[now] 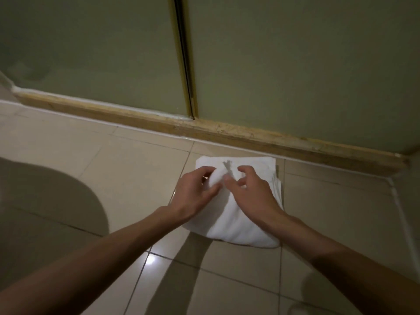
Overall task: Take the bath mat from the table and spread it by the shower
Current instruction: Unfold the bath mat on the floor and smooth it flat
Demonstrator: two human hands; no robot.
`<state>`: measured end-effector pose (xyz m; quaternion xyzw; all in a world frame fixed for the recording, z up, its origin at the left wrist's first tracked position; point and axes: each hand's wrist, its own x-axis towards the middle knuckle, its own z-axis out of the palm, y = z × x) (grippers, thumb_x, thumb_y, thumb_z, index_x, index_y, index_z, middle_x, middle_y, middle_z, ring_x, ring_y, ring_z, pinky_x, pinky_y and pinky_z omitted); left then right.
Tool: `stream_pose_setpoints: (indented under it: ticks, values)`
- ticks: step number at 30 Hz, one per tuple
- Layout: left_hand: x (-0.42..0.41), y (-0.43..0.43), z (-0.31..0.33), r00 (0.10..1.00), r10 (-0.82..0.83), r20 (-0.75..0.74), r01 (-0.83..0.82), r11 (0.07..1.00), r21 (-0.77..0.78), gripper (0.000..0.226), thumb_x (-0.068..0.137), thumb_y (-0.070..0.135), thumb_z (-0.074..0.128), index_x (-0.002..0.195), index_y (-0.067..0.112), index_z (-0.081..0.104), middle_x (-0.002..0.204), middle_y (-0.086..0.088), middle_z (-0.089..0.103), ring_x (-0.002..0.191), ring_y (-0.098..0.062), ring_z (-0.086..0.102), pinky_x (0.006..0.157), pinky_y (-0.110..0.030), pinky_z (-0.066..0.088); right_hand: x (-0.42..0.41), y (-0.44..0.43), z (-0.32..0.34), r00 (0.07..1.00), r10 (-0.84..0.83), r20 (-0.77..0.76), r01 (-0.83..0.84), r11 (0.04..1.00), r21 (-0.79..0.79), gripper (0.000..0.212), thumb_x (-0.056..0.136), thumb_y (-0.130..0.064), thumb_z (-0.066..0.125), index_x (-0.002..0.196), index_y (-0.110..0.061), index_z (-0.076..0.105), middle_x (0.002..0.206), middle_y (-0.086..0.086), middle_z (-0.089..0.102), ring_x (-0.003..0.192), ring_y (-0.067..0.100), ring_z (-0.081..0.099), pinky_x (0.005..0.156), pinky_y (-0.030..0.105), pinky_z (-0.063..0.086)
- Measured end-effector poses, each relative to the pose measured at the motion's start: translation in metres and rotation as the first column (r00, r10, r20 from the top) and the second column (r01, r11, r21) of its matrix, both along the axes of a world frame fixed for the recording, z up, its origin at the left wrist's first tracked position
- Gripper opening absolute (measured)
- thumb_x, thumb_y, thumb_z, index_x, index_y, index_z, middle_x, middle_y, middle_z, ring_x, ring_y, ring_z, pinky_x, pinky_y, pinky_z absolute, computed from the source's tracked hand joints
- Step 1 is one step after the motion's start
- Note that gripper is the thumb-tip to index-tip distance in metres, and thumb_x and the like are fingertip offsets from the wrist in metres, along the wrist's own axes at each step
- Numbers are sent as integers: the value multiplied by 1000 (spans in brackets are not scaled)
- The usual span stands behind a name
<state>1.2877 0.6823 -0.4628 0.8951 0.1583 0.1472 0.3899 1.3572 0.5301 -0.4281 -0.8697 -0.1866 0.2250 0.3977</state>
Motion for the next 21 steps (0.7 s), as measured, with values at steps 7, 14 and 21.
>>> stream_pose_setpoints:
  ticks: [7, 14, 21]
  values:
    - [0, -44, 15, 991, -52, 124, 63, 995, -82, 20, 77, 31, 76, 94, 23, 71, 85, 12, 70, 78, 0, 62, 67, -15, 45, 0, -6, 3, 977, -184, -111, 196, 976, 99, 60, 84, -55, 57, 131, -21, 46, 115, -1, 63, 99, 19, 60, 81, 35, 51]
    - [10, -53, 14, 965, -229, 125, 257, 919, -299, 20, 84, 37, 65, 91, 19, 70, 89, 9, 72, 84, -7, 66, 77, -24, 52, 6, -42, 3, 901, -410, -144, 425, 899, 103, 40, 87, -12, 54, 125, -22, 48, 119, 0, 51, 107, 21, 50, 93, 43, 47]
    - [30, -31, -40, 782, -447, -435, 587, 762, 274, 61, 98, 54, 28, 153, 29, 17, 162, -4, 9, 148, -23, 3, 118, -40, -5, 10, -87, 8, 890, -453, 53, 443, 886, 136, 41, 86, -9, 60, 122, -24, 49, 106, -7, 50, 94, 14, 50, 63, 18, 39]
